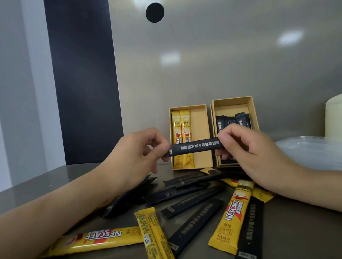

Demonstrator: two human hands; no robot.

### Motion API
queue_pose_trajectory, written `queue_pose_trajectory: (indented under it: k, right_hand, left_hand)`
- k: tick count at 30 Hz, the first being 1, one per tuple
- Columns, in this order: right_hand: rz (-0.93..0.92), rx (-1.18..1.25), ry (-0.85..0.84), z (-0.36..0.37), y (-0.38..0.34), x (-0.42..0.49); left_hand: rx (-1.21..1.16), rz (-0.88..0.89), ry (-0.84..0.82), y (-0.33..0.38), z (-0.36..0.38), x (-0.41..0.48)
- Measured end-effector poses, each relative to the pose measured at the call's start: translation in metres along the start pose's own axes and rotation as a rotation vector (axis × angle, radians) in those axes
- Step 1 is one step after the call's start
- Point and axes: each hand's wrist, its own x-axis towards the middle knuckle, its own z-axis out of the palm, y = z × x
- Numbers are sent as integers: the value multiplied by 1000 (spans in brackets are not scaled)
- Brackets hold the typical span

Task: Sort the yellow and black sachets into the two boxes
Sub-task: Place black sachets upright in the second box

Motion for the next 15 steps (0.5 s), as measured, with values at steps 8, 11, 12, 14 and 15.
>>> queue_pose_trajectory:
  k: [8,11,12,14,15]
  right_hand:
    - [61,77,-54,-2,3,5]
    - [30,82,-37,-7,-3,13]
    - [24,86,-20,-10,-5,18]
    - [22,77,11,-20,-8,29]
    - [32,67,23,-27,-8,35]
  left_hand:
    - [43,-29,-61,-3,3,-1]
    - [36,-41,-86,-3,4,-1]
    - [29,-34,-90,-2,5,-1]
    - [14,-18,-97,1,6,-2]
    - [10,-14,-102,1,7,-3]
